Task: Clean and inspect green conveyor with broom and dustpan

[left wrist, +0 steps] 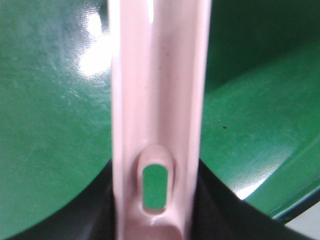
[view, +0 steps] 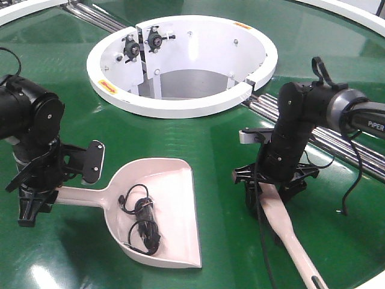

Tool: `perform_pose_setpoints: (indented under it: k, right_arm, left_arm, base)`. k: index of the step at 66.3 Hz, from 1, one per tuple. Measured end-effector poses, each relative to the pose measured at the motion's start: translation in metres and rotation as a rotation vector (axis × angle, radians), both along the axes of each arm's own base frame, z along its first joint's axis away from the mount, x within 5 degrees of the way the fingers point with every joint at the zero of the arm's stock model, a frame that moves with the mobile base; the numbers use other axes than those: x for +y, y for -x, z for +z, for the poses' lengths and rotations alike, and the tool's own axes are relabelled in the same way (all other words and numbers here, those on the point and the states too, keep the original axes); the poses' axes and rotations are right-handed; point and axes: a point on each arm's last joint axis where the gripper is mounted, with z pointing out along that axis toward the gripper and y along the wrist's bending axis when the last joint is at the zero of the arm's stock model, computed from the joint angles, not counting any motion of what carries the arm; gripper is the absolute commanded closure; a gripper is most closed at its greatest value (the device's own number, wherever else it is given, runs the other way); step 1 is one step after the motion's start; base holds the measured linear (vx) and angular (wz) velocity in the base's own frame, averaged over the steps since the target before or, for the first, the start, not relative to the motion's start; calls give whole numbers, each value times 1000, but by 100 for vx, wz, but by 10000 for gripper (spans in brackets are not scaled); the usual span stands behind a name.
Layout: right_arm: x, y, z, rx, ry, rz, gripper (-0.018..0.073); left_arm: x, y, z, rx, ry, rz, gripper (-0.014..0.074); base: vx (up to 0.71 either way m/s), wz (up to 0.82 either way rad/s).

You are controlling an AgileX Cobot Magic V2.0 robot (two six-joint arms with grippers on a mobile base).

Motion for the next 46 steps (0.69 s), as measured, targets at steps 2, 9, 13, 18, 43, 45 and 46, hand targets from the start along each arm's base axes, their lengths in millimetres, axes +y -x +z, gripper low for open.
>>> perform_pose_setpoints:
  k: [2, 9, 13, 18, 43, 45, 46]
  right_arm:
    - [0, 1, 3, -7, -2, 0, 58]
    - [-1, 3, 20, -58, -9, 2, 58]
    - [-2, 4, 35, -120, -19, 1, 58]
    - [-3, 6, 57, -210, -35, -1, 58]
    - [-21, 50, 143, -647, -76, 16, 58]
    - [-23, 57, 144, -684, -80, 20, 58]
    - [-24, 60, 147, -701, -84, 22, 59]
  left_arm:
    - [0, 0, 0, 0, 0, 0, 619]
    - [0, 0, 0, 0, 0, 0, 619]
    - [0, 0, 0, 0, 0, 0, 619]
    - [0, 0, 0, 0, 0, 0, 619]
    - [0, 0, 0, 0, 1, 0, 619]
    - [0, 0, 0, 0, 1, 0, 619]
    - [0, 0, 0, 0, 1, 0, 619]
  base:
    - [0, 0]
    - [0, 0]
    - [0, 0]
    - [0, 0]
    - [0, 0]
    - [0, 0]
    - [0, 0]
